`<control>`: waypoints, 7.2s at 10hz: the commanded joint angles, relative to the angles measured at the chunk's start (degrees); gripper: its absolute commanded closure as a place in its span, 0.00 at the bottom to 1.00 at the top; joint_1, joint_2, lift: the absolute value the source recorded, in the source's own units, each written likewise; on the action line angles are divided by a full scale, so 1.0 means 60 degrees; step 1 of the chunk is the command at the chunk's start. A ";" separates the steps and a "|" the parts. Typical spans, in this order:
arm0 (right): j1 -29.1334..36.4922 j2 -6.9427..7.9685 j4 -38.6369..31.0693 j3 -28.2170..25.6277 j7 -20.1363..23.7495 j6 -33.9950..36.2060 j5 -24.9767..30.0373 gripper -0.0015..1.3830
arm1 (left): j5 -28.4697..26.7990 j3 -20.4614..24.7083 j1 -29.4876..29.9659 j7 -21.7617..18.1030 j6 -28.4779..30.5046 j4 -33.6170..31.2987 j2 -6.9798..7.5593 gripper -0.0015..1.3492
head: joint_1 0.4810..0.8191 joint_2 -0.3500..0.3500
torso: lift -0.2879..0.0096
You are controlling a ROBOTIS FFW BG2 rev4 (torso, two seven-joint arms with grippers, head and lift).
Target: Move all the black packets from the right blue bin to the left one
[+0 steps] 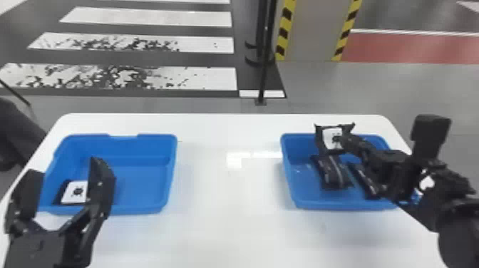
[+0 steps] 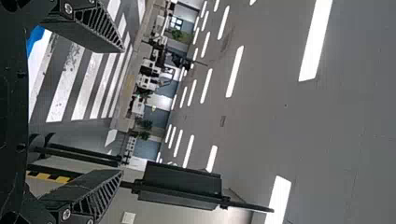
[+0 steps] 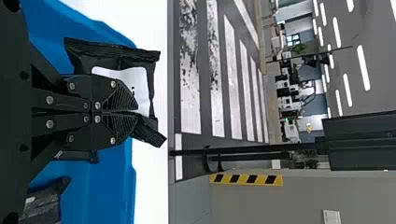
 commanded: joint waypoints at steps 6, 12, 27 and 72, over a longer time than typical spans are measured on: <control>-0.0063 -0.0204 -0.1389 0.1779 0.0612 -0.0123 -0.3359 0.86 | 0.0892 -0.0698 -0.0224 0.0008 0.0013 -0.0070 0.0205 0.10 | 0.63 0.66 | 0.50; -0.0672 -0.0423 -0.1225 0.3436 0.0759 -0.0170 -0.4634 0.86 | 0.2244 -0.1669 -0.0576 -0.0563 0.1747 -0.0913 0.0615 0.11 | 0.63 0.77 | 0.50; -0.1305 -0.0658 -0.0779 0.5168 0.0817 -0.0358 -0.5929 0.86 | 0.0644 -0.1803 -0.0576 -0.0109 0.3411 -0.1827 0.0820 0.90 | 0.63 0.89 | 0.50; -0.0977 -0.0057 0.2572 0.0922 -0.0530 0.0861 0.1078 0.77 | -0.0784 -0.0736 -0.1208 -0.0475 0.0716 0.1173 0.0454 0.08 | 0.63 0.32 | 0.50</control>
